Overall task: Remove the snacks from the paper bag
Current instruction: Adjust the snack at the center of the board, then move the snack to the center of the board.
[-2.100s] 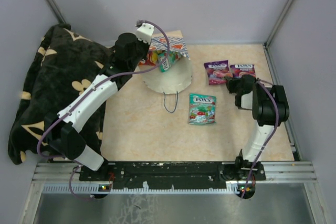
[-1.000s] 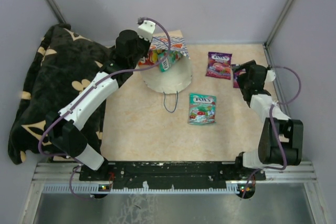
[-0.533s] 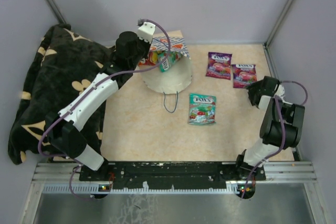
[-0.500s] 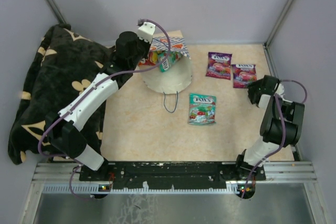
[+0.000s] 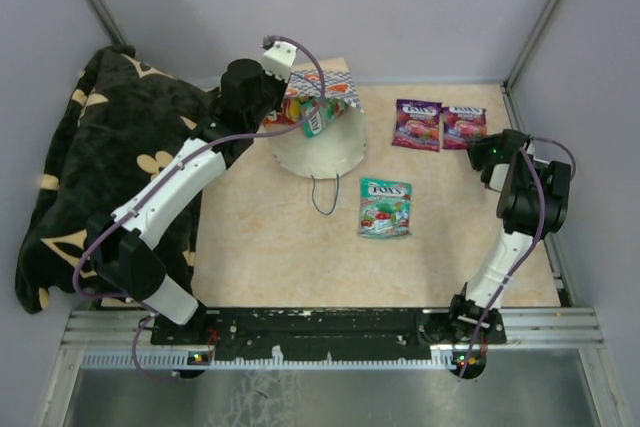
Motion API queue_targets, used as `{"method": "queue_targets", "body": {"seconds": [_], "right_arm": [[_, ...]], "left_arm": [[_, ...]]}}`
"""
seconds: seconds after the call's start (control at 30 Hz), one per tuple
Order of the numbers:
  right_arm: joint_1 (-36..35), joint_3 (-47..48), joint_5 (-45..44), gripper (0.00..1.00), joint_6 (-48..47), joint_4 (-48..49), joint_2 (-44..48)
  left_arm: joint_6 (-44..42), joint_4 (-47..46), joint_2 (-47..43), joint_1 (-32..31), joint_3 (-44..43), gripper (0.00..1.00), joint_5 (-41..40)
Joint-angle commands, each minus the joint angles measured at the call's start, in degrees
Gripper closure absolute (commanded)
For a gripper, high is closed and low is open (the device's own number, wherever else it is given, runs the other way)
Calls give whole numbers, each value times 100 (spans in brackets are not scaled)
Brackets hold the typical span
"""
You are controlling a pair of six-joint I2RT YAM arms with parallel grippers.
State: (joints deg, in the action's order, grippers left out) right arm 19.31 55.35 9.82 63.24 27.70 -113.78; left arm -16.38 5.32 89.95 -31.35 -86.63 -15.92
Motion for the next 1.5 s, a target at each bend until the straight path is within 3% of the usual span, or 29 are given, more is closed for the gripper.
{"method": "queue_targets", "body": {"seconds": [0.0,0.07,0.17,0.2,0.27,0.3,0.47,0.63,0.8,0.97,1.2,1.47], "right_arm": [[11,347,-10,59,234,5,-579],[11,428,20,58,283,40,-639],[11,251,45,43,258,143,-392],[11,112,23,34,228,191,-202],[5,-179,40,4,63,324,267],[-11,-290,36,1,-68,282,532],[-412,-761,-173,1,-873,-131,2341],[-2219,-747,-891,1,-2724,-618,3575],[-4403,-780,-2712,1,-3465,-1538,3895],[-5652,-842,-4396,1,-3299,-2905,3696],[-5869,-1010,-4469,1,-2879,-4376,3418],[-5421,-1277,-3614,1,-2989,-4514,2892]], "left_arm": [[-15,51,97,19,-328,95,-86],[-14,116,134,23,-396,95,-101],[-14,158,129,21,-433,95,-138],[-15,158,120,24,-434,95,-141],[-13,142,119,24,-431,95,-135],[-2,143,119,16,-431,95,-120],[19,108,106,13,-357,95,-64],[-32,-65,19,14,-135,95,-50],[0,-43,-42,15,-116,95,21],[-44,-114,-111,13,23,95,-50],[-67,-160,-99,15,70,95,-79],[-67,-127,-39,15,11,95,-90]]}}
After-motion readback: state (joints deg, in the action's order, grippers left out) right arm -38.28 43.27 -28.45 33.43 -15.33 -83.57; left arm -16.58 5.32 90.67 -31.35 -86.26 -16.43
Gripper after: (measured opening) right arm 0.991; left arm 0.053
